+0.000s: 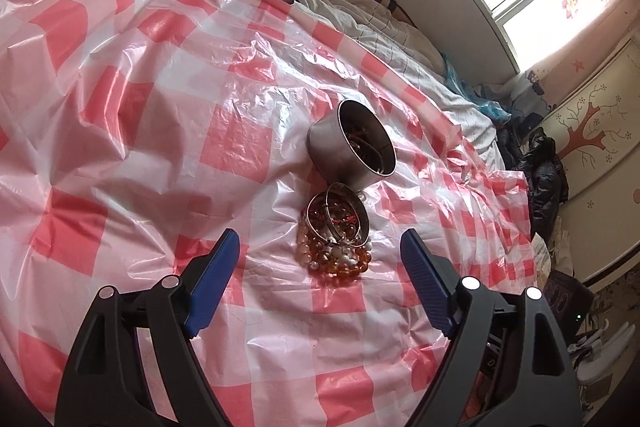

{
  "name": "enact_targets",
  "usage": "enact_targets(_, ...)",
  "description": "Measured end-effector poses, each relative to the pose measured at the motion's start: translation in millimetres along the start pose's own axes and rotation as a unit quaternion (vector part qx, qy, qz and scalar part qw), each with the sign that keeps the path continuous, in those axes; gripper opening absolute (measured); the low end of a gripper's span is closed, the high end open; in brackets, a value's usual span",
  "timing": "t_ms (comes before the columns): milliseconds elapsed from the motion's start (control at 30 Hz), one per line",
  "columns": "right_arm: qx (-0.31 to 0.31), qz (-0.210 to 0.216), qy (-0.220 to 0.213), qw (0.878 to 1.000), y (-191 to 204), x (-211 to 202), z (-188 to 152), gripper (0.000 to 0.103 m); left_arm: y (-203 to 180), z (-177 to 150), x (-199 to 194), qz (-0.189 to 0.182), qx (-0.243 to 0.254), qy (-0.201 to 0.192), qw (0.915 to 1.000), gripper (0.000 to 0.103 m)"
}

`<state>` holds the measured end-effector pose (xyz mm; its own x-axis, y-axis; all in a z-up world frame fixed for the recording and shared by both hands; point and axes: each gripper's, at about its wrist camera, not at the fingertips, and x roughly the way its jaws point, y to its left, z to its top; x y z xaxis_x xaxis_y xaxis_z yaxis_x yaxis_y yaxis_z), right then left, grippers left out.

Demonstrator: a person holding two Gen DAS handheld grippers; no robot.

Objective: Organize jewelry
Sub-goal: 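Grasp a silver bangle from the pile with the right tool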

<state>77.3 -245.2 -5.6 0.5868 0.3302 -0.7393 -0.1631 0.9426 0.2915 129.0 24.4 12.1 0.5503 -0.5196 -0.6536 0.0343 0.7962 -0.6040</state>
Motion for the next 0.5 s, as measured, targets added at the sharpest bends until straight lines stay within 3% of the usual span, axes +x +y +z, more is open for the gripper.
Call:
enact_targets(233, 0.028, 0.026, 0.014, 0.999, -5, 42, 27, 0.047, 32, 14, -18, -0.041, -0.087, -0.022, 0.9951, 0.081)
enact_targets(500, 0.018, 0.011, 0.039, 0.999, 4, 85, 48, 0.041, 23, 14, -14, -0.029, -0.065, -0.012, 0.9974, 0.082)
